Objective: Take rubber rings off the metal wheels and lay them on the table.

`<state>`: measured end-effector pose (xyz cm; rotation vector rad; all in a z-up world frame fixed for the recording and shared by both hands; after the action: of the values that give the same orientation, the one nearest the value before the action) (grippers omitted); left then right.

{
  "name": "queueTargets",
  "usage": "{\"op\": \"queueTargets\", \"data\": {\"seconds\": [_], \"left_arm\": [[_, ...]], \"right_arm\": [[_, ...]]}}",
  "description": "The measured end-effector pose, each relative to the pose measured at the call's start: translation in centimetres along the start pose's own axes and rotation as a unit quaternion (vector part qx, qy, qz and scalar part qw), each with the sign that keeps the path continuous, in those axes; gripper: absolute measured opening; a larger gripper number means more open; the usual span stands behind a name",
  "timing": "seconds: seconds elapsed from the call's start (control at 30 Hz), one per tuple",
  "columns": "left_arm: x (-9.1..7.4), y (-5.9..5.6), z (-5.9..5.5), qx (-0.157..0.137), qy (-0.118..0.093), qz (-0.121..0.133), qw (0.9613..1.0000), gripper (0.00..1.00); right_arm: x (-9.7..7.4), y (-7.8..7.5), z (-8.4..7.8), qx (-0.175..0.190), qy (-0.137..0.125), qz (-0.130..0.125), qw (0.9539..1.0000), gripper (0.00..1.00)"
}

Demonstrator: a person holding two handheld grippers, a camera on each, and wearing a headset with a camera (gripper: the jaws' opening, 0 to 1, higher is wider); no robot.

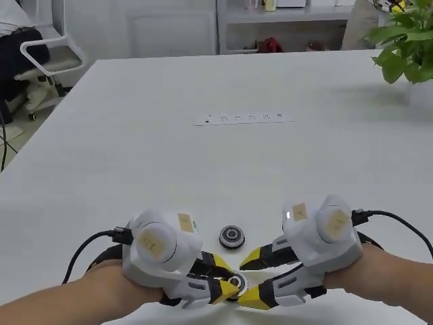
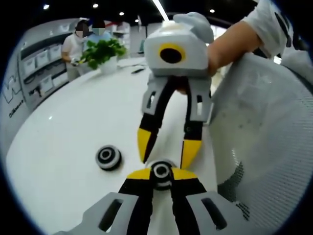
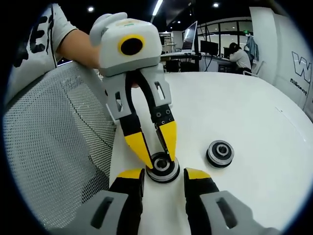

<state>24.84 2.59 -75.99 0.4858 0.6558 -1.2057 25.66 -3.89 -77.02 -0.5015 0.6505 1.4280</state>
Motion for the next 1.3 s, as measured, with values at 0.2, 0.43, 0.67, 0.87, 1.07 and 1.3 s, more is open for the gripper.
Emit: {"op": "queueTargets", "data": {"seconds": [0.2, 0.43, 0.67, 0.87, 1.07, 1.3], "left_arm": [[0.01, -0.02, -0.03, 0.004, 0.001, 0.001, 1.0, 0.14], [0.04, 0.04, -0.11, 0.004, 0.001, 0.0, 1.0, 0.14], [0.17, 0.16, -0.25, 0.003, 0.0, 0.001, 1.0, 0.14], [0.2, 0.18, -0.31, 0.004, 0.0, 0.001, 1.0, 0.14], [0.22, 0.2, -0.36, 0.003, -0.001, 0.001, 1.0, 0.14], [0.24, 0.2, -0.38, 0.003, -0.002, 0.0, 1.0, 0.14]], "right_arm": [[0.2, -0.04, -0.06, 0.006, -0.001, 0.002, 1.0, 0.27], [0.32, 0.19, -0.19, -0.005, 0.006, 0.006, 1.0, 0.24], [0.17, 0.19, -0.3, -0.007, 0.007, 0.007, 0.9999, 0.23], [0.02, 0.2, -0.46, -0.008, 0.009, 0.008, 0.9999, 0.22], [-0.06, 0.25, -0.5, -0.007, 0.011, 0.009, 0.9999, 0.21], [-0.18, 0.25, -0.57, 0.001, 0.011, 0.011, 0.9999, 0.2]]}}
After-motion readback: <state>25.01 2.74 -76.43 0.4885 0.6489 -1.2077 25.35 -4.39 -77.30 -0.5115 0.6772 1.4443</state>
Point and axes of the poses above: the centre of the closed fingertips' face, and the gripper's own axes: x roughly forward along the fingers, y roughly to its left, z roughly out of its top, the point moved 5 cm from there along -x, roughly backward along the fingers, and after that the axes turned 5 degrees about y, right-handed, at the moved point
